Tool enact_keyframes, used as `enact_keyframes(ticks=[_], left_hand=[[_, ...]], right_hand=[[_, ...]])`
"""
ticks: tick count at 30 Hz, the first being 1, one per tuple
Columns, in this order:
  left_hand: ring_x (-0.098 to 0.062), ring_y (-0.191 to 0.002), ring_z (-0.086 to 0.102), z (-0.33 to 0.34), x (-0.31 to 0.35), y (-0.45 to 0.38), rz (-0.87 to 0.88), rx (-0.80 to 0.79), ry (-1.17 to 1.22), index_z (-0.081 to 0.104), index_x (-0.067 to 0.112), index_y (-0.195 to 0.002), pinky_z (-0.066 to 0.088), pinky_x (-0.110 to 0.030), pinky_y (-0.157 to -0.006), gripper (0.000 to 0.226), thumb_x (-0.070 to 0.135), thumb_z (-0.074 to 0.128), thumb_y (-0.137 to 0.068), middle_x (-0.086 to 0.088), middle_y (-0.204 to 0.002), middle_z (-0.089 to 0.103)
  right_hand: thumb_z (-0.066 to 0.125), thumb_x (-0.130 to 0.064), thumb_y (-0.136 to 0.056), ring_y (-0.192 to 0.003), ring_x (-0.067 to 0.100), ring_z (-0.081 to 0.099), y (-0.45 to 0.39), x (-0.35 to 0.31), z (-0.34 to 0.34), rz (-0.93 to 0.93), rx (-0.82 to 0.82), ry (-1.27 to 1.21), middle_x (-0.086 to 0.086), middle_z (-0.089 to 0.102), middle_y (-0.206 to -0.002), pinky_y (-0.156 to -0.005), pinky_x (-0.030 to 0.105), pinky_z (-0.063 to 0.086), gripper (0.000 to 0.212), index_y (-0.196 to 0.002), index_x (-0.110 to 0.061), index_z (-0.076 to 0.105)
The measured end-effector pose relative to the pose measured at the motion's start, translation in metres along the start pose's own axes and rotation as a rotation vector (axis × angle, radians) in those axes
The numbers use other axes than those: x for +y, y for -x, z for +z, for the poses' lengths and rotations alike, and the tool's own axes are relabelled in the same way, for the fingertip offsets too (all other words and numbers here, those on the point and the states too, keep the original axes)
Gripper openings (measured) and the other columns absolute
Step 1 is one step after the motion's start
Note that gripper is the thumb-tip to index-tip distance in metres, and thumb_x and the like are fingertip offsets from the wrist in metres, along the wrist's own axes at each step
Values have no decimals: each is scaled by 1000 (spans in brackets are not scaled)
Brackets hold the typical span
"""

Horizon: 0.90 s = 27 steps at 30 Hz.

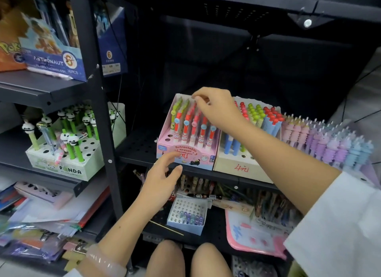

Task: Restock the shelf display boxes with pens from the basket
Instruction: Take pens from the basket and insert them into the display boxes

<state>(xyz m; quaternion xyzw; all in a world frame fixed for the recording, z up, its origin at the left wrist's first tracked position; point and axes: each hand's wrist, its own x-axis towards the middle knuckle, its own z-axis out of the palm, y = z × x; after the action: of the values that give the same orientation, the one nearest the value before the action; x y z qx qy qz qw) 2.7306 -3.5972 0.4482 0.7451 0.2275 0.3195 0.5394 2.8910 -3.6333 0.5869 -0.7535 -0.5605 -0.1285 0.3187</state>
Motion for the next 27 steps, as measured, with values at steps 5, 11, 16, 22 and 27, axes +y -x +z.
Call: enact_keyframes(ticks=[5, 11, 16, 22, 27], left_hand=[[-4, -118, 48, 59, 11, 22, 43, -192, 38, 49, 34, -113, 36, -18, -95, 27, 14, 48, -95, 8, -124, 54], [6, -105, 52, 158, 10, 64, 71, -518, 84, 51, 41, -98, 41, -7, -86, 31, 10, 50, -94, 20, -109, 56], [7, -106, 50, 236, 1, 97, 54, -820, 1, 49, 42, -103, 40, -8, -89, 24, 19, 49, -95, 26, -108, 52], [2, -107, 50, 288, -15, 126, -28, -1063, -108, 52, 28, -113, 42, -8, -88, 20, 18, 47, -96, 13, -114, 54], [-2, -112, 49, 304, -27, 137, -75, -1150, -229, 51, 31, -112, 39, -18, -93, 19, 21, 45, -97, 18, -113, 52]], right_hand=[[47, -18, -97, -85, 11, 60, 77, 14, -51, -53, -183, 7, -1, 68, -95, -77, 21, 45, 24, -108, -12, 67], [48, -21, -97, -76, -3, 59, 221, 88, -100, 236, -450, 2, -11, 66, -85, -68, 3, 39, 21, -108, -20, 66], [49, -15, -95, -85, 22, 60, 363, 172, -87, 576, -592, 118, 12, 68, -98, -73, 26, 38, 23, -105, -3, 66], [45, -22, -96, -106, 23, 58, 514, 222, -63, 873, -997, 171, 9, 62, -118, -86, 28, 44, 27, -116, -10, 59], [51, -27, -93, -107, 22, 56, 552, 217, -18, 769, -910, 110, 6, 59, -116, -91, 35, 47, 25, -115, -16, 58]])
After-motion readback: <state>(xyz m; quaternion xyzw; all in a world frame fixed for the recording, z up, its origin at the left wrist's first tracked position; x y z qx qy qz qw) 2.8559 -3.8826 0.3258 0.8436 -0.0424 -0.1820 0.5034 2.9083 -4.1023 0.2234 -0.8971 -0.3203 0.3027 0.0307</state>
